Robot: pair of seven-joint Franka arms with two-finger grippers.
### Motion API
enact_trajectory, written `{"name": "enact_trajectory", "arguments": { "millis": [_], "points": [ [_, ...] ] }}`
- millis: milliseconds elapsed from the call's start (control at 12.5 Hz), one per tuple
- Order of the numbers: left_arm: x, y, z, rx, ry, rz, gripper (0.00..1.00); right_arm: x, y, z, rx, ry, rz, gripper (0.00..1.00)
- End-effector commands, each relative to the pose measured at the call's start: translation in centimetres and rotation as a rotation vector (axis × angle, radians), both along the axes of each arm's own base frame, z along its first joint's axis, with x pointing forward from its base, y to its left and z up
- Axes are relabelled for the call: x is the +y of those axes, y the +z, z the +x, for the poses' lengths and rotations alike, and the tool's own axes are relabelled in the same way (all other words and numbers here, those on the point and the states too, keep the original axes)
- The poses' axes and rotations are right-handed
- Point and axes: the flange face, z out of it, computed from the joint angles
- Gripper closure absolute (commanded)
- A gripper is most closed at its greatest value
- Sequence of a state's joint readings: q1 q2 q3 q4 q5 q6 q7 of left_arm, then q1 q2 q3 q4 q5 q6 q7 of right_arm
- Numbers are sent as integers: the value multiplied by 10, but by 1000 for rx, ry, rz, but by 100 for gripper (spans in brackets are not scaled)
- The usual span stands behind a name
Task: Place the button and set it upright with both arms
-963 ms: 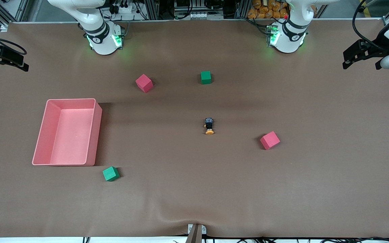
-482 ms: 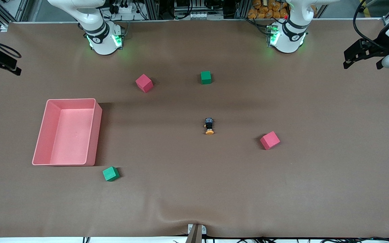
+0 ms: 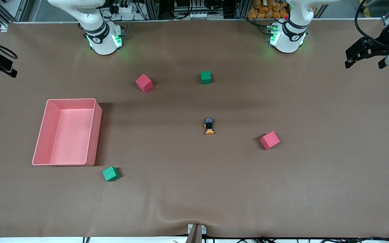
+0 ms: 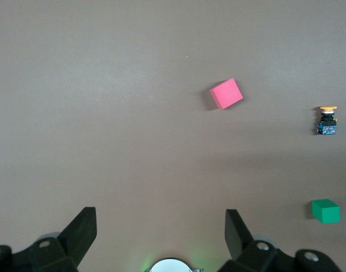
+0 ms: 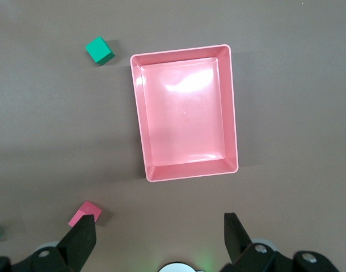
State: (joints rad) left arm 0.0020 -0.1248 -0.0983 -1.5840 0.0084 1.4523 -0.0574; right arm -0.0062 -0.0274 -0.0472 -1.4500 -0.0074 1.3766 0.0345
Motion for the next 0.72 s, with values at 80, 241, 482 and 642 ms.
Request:
{"name": "enact_trajectory", "arguments": {
  "millis": [80,241,482,642],
  "points": [
    [3,6,-1,6,-5,0,0,2,7,1,-11,-13,-26,0],
    [1,3,1,10,-9,-2,0,6,6,0,-4,-7,-24,0],
    [-13,-27,20,67,-36,-3,0,9,6,0,-3,-3,-14,0],
    [-35,-55,45,111,-59,-62,0,18,5,-4,26,13,-13,0]
  ]
}}
